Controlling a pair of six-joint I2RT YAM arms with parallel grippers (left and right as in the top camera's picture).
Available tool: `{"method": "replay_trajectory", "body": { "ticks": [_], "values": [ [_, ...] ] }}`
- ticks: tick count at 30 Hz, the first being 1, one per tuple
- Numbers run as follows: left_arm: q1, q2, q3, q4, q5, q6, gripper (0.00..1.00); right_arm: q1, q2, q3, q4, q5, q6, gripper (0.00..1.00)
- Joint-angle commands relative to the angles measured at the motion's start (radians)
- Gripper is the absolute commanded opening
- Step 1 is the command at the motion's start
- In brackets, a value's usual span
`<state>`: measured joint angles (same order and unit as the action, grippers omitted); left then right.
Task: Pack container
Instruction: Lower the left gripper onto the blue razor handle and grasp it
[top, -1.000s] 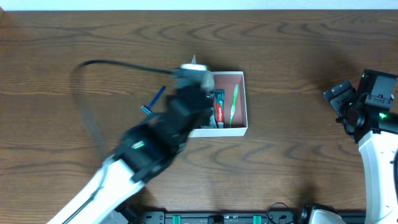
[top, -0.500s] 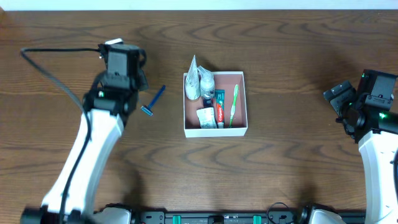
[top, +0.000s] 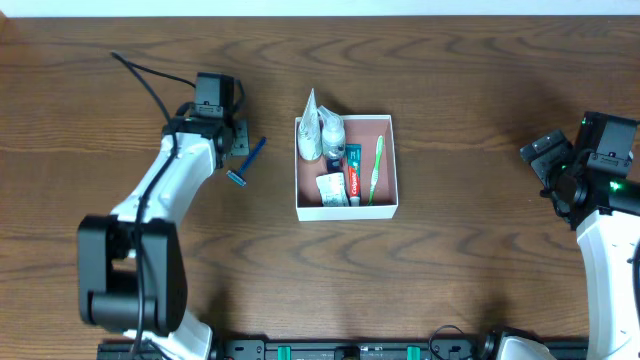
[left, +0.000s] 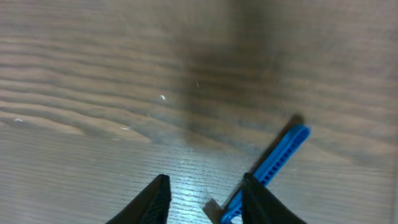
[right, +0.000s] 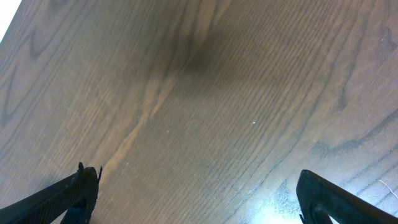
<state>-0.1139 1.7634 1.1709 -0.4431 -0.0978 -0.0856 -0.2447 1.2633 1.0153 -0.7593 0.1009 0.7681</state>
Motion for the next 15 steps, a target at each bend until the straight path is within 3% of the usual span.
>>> {"method": "replay_trajectory", "body": {
  "ticks": [1,5,15],
  "values": [
    [0.0,0.058,-0.01,0.0,0.066,0.101,0.46,-0.007,0.003,0.01,0.0,0.003,-0.014,0.99],
    [0.0,0.099,-0.01,0.001,0.141,0.157,0.54,-0.007,0.003,0.01,0.0,0.003,-0.014,0.99],
    [-0.001,0.107,-0.01,-0.007,0.211,0.258,0.54,-0.007,0.003,0.01,0.0,0.003,-0.014,0.99]
  ]
}}
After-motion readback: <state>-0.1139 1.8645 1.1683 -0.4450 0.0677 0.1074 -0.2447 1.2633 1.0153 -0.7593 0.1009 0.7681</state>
